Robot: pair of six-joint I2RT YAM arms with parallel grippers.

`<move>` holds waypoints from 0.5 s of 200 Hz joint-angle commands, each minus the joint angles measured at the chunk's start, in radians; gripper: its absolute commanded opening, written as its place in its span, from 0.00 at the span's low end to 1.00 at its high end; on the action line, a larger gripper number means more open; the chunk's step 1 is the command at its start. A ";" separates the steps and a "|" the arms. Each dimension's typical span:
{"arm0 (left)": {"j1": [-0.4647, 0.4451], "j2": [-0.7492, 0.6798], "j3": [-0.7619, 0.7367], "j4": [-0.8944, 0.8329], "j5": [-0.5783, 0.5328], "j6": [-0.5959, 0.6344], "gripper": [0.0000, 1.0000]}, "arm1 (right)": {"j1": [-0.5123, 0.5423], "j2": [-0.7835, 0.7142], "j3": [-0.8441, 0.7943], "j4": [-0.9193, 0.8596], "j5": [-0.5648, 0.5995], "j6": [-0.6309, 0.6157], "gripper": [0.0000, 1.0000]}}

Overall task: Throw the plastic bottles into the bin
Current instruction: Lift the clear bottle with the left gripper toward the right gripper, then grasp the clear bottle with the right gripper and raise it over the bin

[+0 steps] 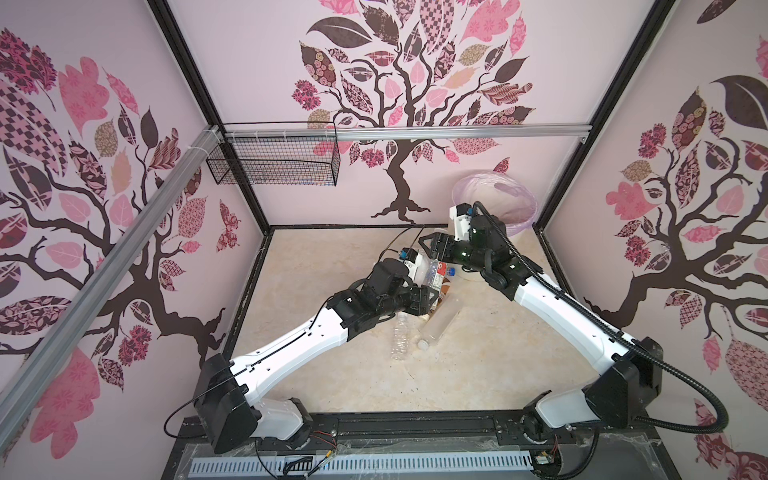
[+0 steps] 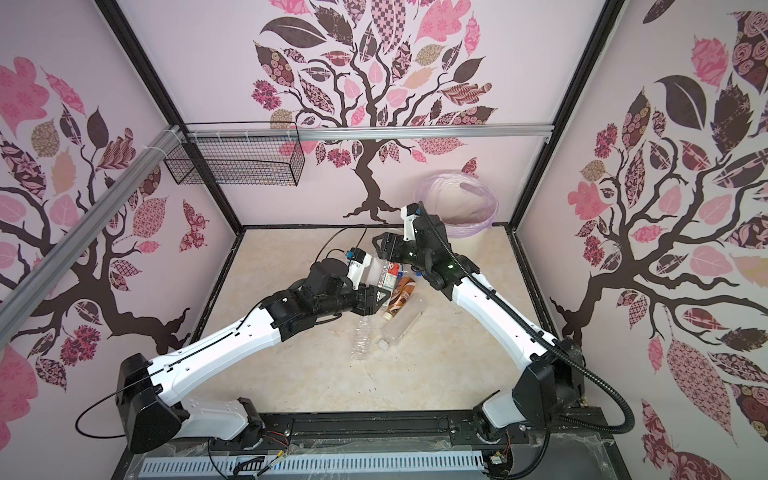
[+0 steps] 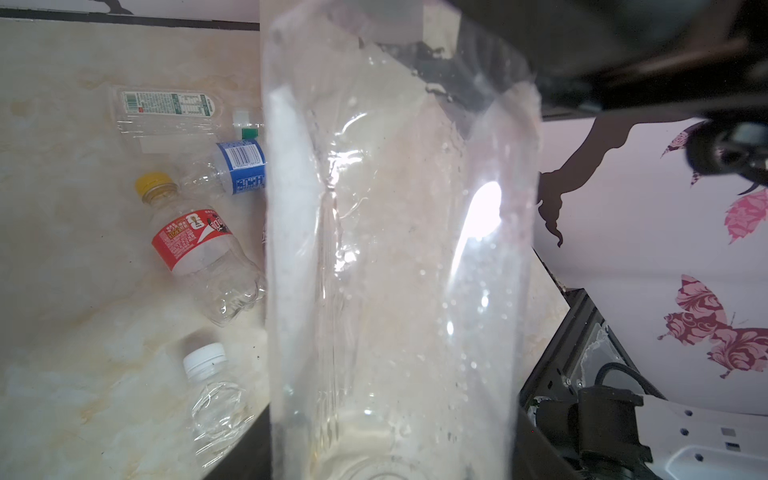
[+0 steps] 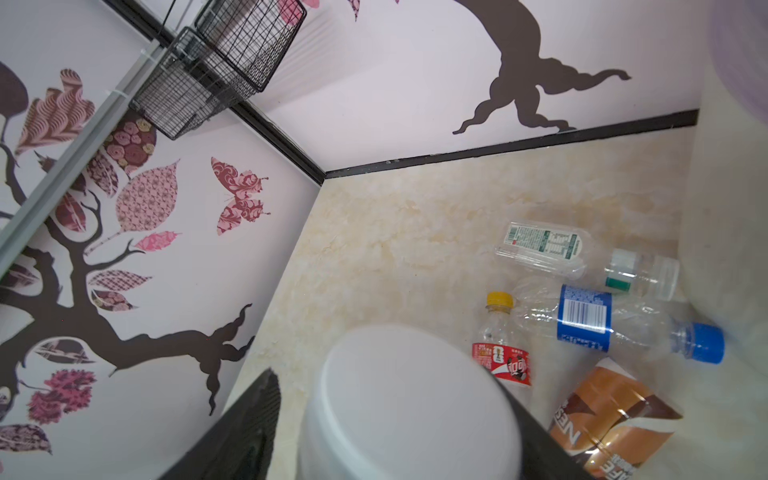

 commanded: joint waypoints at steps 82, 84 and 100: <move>0.000 -0.010 0.010 0.025 -0.057 0.032 0.82 | -0.012 -0.035 0.053 -0.014 0.041 -0.044 0.28; 0.001 -0.011 0.012 0.022 -0.061 0.034 0.83 | -0.012 -0.037 0.053 -0.014 0.042 -0.045 0.28; 0.001 -0.017 0.027 0.003 -0.085 0.052 0.90 | -0.023 -0.045 0.046 -0.015 0.058 -0.056 0.25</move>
